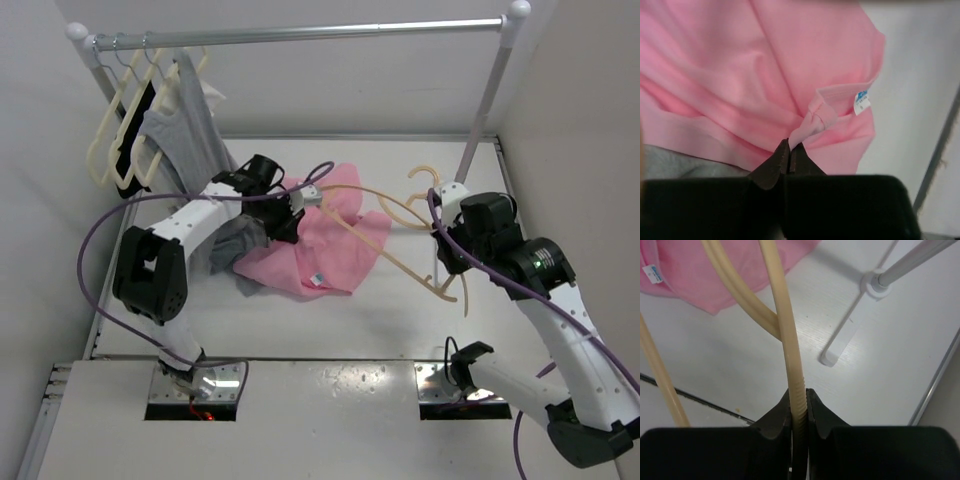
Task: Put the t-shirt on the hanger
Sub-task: Place tshirt on hanger
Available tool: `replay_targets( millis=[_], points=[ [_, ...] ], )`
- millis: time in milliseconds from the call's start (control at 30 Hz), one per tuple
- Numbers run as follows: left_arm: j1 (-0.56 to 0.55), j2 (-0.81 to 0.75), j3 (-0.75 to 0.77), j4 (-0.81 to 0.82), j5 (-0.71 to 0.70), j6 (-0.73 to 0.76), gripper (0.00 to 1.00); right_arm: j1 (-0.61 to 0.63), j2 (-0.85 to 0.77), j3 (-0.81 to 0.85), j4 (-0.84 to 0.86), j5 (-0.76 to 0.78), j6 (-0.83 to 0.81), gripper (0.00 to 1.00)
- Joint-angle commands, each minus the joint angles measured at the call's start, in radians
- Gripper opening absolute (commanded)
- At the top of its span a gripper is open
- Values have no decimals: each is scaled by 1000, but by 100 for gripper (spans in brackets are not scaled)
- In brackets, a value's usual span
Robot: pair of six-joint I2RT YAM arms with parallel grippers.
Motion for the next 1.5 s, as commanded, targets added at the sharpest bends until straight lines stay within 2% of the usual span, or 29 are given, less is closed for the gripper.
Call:
replay_targets(
  millis=[0,33,100,200,300,467,500,600,700,767,1033,1300,1467],
  points=[
    [13,33,62,177,-125,-317,0,6,27,88,-46,-37,9,0],
    [13,47,79,202,-162,-397,0,6,36,103,-73,-46,10,0],
    [13,47,97,249,-231,-441,0,6,46,126,-86,-46,19,0],
    [13,56,98,282,-315,-463,0,6,46,136,-95,-55,19,0],
    [31,65,98,296,-342,-444,0,6,67,146,-104,-23,7,0],
    [50,27,52,296,-230,-369,0,6,102,110,-89,109,-3,0],
    [50,13,42,284,-179,-369,0,6,116,100,-89,171,-13,0],
    [71,13,32,236,-110,-317,0,6,128,76,-60,232,-33,0],
    [80,53,90,167,-87,-273,0,6,128,33,-6,232,-62,0],
    [80,73,133,147,-87,-263,0,6,118,4,29,171,-92,0],
    [80,173,255,147,-78,-332,0,6,81,-88,193,45,-102,0],
    [89,131,204,138,-62,-265,0,6,141,-124,241,153,-116,0],
    [89,130,208,138,-35,-281,0,6,164,-136,265,141,-127,0]
  ],
)
